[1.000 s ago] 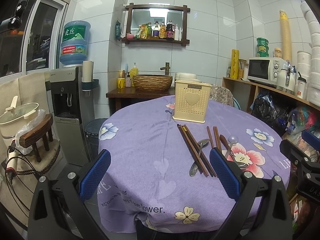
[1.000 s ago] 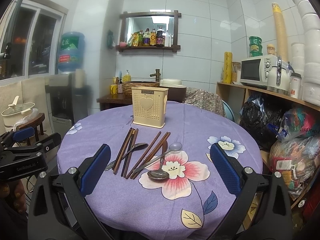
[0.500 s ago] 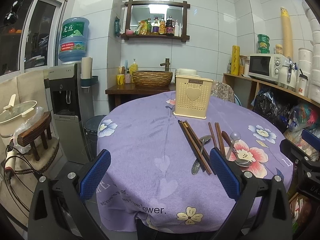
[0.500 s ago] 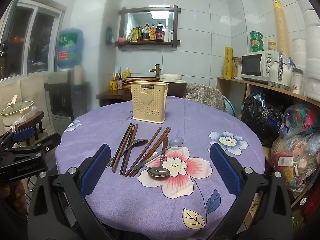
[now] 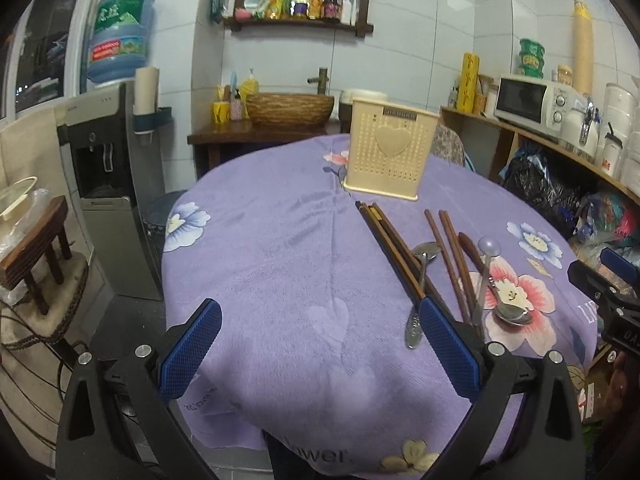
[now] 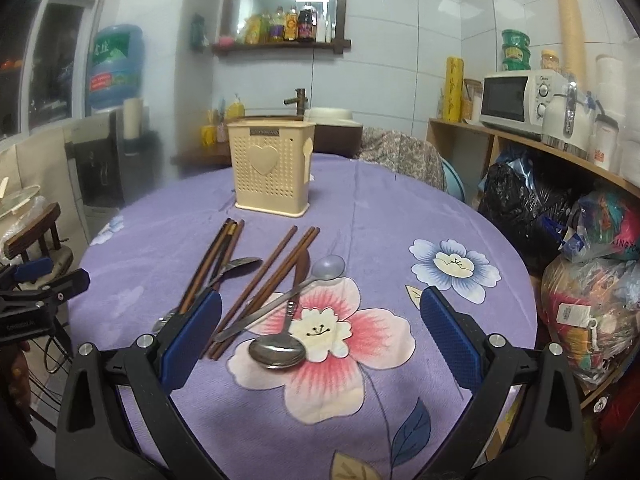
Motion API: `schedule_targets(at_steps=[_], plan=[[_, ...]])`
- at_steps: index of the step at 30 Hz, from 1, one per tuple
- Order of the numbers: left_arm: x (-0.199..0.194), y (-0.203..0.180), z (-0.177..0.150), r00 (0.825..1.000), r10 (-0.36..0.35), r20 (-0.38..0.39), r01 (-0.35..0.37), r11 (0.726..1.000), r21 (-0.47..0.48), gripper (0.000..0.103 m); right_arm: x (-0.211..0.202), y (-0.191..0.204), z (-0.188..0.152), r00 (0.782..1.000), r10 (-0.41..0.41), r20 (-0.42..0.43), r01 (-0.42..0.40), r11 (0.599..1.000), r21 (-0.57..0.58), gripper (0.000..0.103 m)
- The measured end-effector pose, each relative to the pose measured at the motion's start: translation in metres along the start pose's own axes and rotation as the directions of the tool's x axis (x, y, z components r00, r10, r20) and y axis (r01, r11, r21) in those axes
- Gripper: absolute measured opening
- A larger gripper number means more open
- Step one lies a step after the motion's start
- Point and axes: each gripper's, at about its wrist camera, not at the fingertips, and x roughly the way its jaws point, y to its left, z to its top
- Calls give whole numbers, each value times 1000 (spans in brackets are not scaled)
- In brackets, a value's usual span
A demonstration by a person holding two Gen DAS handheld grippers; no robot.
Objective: Organize utensils
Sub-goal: 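Move left tool to the black chopstick while right tool approaches a brown chopstick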
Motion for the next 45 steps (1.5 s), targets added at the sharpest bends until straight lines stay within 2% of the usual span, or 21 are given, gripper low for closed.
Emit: schedule_targets(at_steps=[4, 8, 11, 13, 15, 19, 25, 28, 31, 35, 42, 45], plan=[[28, 5, 21, 997, -13, -79, 15, 1000, 22, 98, 35, -13, 10, 995, 9, -101, -8, 1000, 10, 98], [47, 1, 33, 992, -38, -119, 45, 998, 53, 97, 57, -23, 15, 991, 12, -137, -9, 1000, 24, 98], [63, -8, 40, 984, -61, -169, 74, 995, 72, 83, 69, -24, 16, 987, -6, -163, 7, 1000, 8, 98], [72, -11, 44, 975, -93, -202, 107, 993, 55, 72, 75, -24, 17, 984, 1, -181, 0, 1000, 8, 98], [81, -13, 48, 967, -110, -230, 121, 992, 37, 65, 82, -22, 19, 980, 6, -199, -5, 1000, 3, 98], [99, -23, 50, 948, -130, -289, 141, 990, 19, 55, 92, -18, 21, 976, 4, -219, -4, 1000, -3, 98], [112, -31, 50, 930, -148, -336, 164, 986, 19, 39, 101, -16, 23, 971, 7, -237, -13, 1000, -24, 98], [119, -31, 60, 928, -146, -342, 163, 986, 22, 37, 105, -18, 26, 971, 0, -241, -9, 999, -37, 98], [132, -34, 70, 919, -165, -357, 182, 983, 14, 37, 106, -20, 28, 970, 11, -243, -16, 1000, -22, 98], [152, -40, 82, 918, -141, -370, 164, 986, 31, 35, 104, -19, 28, 972, 16, -234, -22, 999, -23, 98], [169, -43, 79, 913, -109, -394, 134, 990, 36, 34, 103, -25, 29, 973, 9, -231, -12, 1000, -12, 98], [172, -42, 76, 908, -122, -402, 138, 990, 11, 34, 102, -28, 30, 973, 9, -230, -11, 1000, -6, 98]])
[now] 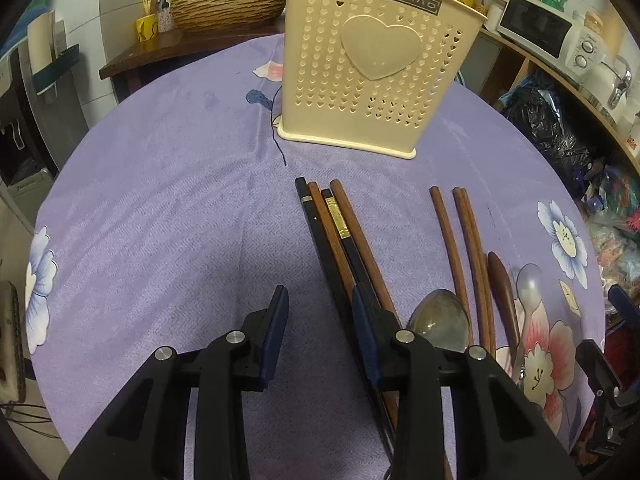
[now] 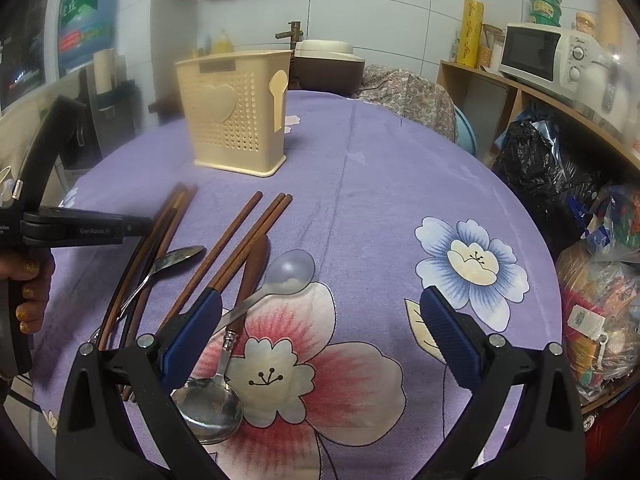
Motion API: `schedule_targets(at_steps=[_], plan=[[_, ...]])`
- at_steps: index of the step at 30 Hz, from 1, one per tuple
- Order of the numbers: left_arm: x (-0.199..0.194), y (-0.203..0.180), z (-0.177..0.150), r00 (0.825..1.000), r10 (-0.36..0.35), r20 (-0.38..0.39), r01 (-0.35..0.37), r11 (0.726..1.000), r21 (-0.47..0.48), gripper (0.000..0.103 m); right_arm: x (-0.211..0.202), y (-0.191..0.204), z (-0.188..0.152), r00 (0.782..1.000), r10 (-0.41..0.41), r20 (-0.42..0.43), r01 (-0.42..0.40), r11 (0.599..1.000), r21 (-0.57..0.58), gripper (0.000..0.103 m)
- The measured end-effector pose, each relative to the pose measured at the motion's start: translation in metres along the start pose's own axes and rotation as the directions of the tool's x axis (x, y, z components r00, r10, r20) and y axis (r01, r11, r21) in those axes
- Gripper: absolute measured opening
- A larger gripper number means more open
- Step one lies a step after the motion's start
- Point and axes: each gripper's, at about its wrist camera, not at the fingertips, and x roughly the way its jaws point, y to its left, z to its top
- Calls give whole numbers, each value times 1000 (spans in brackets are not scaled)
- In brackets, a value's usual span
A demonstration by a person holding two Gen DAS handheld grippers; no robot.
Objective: Organize utensils
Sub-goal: 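Move left tool to the black chopstick while right tool approaches a brown chopstick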
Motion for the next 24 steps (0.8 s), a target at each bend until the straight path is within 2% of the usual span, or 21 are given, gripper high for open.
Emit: schedule_targets(at_steps=[7, 13, 18, 24], plan=[[2, -6, 3, 1000, 16, 5, -16, 1000, 20, 34, 0, 2, 0, 1000, 13, -3, -13, 1000, -8, 98], [-1, 14, -1, 999, 40, -4, -40, 999, 0, 34, 4, -7, 1, 1000, -8, -22, 8, 1000, 7, 98], [-2, 11, 1, 999, 48, 0, -48, 999, -10, 34, 13, -8, 2, 998, 31, -53, -29, 999, 36, 98], [0, 3, 1, 998, 63, 0, -63, 998, 26, 34, 21, 1, 3, 996, 45, -82, -44, 999, 14, 97]])
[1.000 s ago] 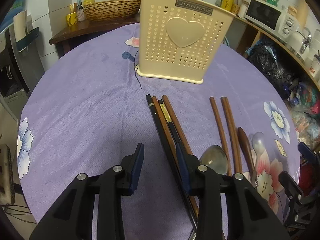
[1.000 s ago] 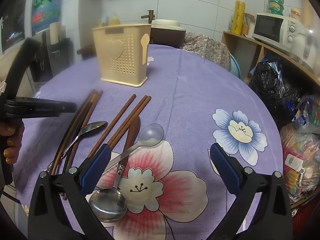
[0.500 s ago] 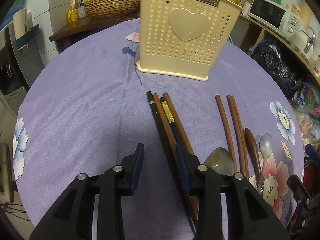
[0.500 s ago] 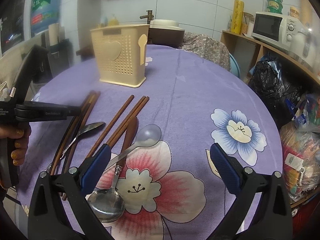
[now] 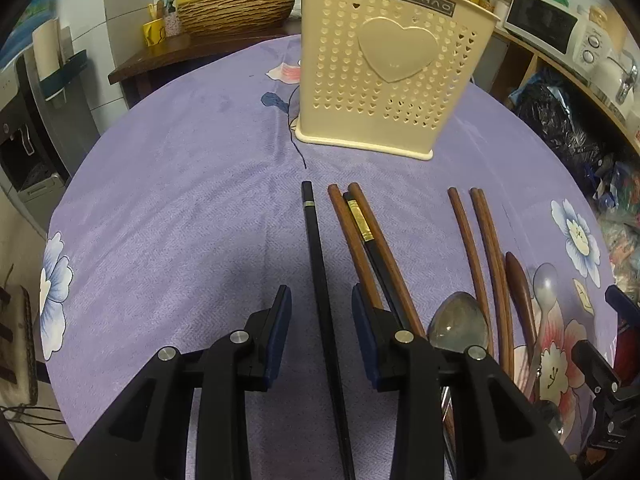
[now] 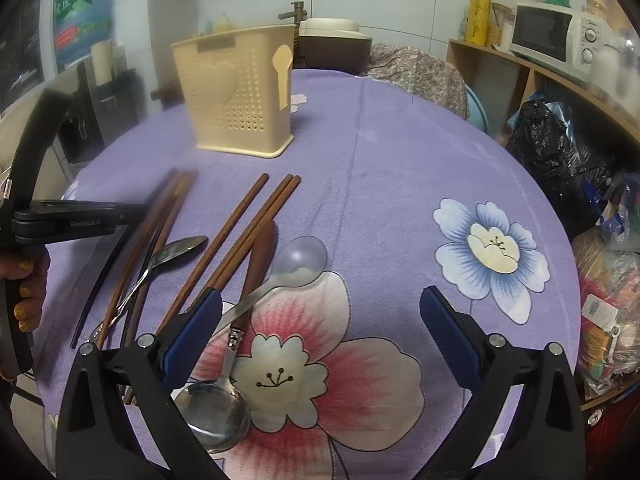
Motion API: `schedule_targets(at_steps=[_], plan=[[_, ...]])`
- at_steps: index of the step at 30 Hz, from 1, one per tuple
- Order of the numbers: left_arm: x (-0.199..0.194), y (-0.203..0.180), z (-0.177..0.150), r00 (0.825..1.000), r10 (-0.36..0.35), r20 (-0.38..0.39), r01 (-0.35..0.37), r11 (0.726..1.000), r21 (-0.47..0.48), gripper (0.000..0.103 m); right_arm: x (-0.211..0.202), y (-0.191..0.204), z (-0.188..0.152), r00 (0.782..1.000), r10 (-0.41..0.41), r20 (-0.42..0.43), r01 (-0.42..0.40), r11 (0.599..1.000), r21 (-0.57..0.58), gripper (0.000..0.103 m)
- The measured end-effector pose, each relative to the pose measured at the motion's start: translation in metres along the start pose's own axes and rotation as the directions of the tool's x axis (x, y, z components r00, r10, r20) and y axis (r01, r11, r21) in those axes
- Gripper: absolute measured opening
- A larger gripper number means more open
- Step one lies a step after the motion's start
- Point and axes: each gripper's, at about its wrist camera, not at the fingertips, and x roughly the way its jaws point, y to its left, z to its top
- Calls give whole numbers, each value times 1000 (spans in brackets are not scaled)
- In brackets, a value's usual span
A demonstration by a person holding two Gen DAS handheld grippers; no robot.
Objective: Organize utensils
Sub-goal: 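Move left tool to the black chopstick while right tool approaches a brown chopstick, then close left tool on the black chopstick while right tool closes on a brown chopstick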
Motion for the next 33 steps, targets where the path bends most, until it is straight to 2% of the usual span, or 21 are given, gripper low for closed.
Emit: schedule_targets(at_steps=[3, 5, 9, 11, 13, 15, 25, 33], plan=[[2, 4, -2, 999, 32, 8, -32, 999, 14, 34, 2, 0, 10, 1000, 12, 13, -12, 1000, -2, 93], [3, 10, -1, 998, 60, 11, -60, 998, 15, 34, 6, -2, 21, 999, 28, 15, -29, 1000, 9, 86], [5, 23, 5, 998, 68, 2, -68, 998, -5, 33, 30, -5, 51, 992, 119, -42, -116, 991, 62, 72], [6, 21, 10, 999, 53, -11, -53, 999, -7, 33, 46, -5, 63, 985, 154, -77, -145, 984, 102, 62], [9, 17, 14, 998, 52, -19, -52, 999, 3, 33, 64, -5, 74, 977, 176, -118, -157, 976, 151, 54], [11, 14, 16, 998, 63, -21, -63, 998, 18, 33, 82, -2, 82, 974, 164, -158, -138, 977, 166, 46], [11, 24, 16, 999, 42, -27, -42, 999, 3, 33, 112, 6, 81, 962, 119, -245, -80, 983, 166, 35], [14, 25, 22, 998, 47, -32, -48, 999, -14, 33, 121, 10, 87, 958, 97, -271, -53, 985, 166, 34]])
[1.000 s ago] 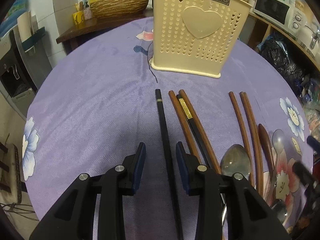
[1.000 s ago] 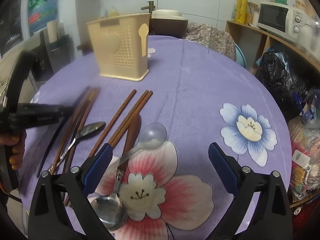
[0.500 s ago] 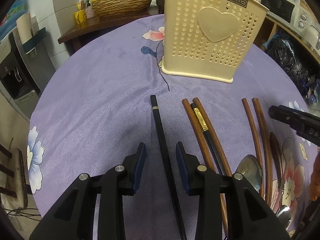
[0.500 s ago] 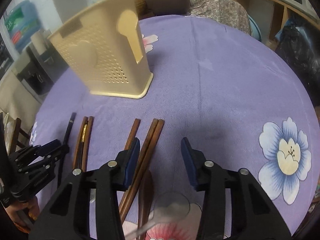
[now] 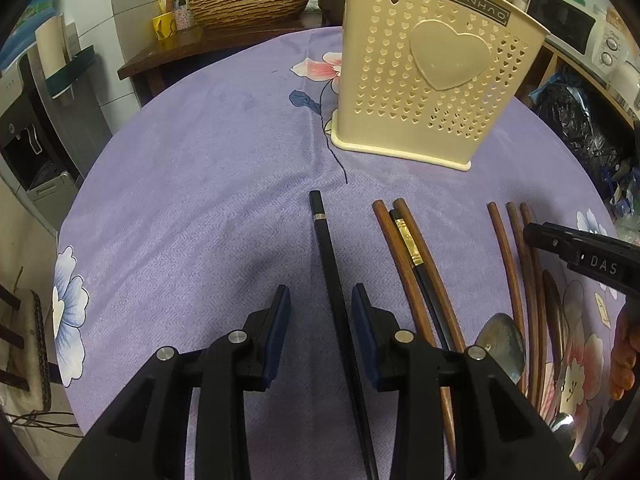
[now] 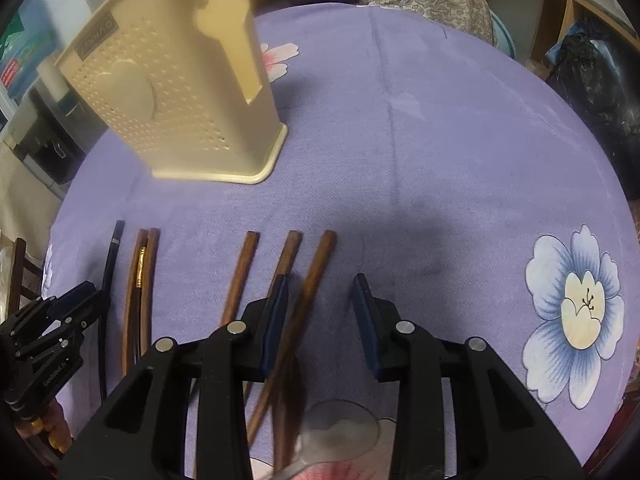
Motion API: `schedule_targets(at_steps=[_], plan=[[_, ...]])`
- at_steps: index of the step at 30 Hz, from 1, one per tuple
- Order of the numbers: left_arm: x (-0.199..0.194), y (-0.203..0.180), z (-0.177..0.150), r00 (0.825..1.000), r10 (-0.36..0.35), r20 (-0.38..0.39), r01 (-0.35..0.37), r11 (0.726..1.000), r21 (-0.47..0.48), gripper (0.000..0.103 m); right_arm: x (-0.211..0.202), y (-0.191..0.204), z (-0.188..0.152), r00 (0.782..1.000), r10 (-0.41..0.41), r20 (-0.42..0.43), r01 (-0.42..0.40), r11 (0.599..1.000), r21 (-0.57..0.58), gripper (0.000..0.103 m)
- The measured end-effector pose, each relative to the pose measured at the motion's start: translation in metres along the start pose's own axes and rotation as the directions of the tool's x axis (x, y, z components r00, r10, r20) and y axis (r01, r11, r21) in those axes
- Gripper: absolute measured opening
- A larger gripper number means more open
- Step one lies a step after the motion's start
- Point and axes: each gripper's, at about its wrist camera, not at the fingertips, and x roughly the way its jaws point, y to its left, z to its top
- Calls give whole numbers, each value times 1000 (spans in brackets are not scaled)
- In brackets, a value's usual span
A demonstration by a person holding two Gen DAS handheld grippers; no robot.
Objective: Organize utensils
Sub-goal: 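Close left tool on the black chopstick while right tool closes on a brown chopstick, then lift both held chopsticks and carry them above the cream utensil holder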
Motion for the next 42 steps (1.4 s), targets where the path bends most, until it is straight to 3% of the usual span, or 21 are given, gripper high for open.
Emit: schedule_targets(at_steps=[12, 14, 19, 34, 42], plan=[[11, -11, 16, 998, 57, -9, -57, 998, -20, 33, -3, 10, 7, 999, -46, 13, 46, 998, 41, 19], [12, -13, 16, 997, 76, 3, -76, 997, -19, 30, -4, 12, 6, 998, -57, 20, 56, 998, 31, 14], [9, -14, 12, 994, 106, 21, -106, 994, -16, 14, -10, 13, 2, 998, -68, 10, 68, 997, 28, 12], [11, -17, 17, 995, 101, 20, -101, 995, -19, 9, -16, 7, 13, 1000, 3, 24, -5, 998, 70, 9], [-5, -6, 26, 995, 67, 68, -62, 996, -69, 9, -31, -2, 17, 987, 120, 109, -135, 981, 140, 9]])
